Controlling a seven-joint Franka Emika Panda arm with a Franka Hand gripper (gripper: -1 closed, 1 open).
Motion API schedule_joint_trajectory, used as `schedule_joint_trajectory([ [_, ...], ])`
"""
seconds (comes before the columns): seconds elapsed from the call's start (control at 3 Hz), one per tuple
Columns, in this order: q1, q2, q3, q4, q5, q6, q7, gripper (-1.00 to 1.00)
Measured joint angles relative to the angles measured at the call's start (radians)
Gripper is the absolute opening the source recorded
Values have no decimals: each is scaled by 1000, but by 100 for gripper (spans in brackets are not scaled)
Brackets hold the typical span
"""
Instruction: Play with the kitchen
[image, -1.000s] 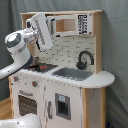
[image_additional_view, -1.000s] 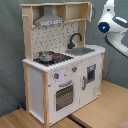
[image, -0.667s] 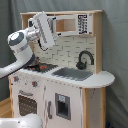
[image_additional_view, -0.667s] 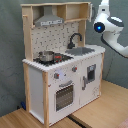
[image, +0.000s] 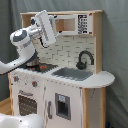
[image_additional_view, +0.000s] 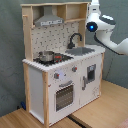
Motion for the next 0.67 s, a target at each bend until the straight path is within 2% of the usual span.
schedule_joint_trajectory([
  [0.67,-30,91,116,137,0,50,-2,100],
])
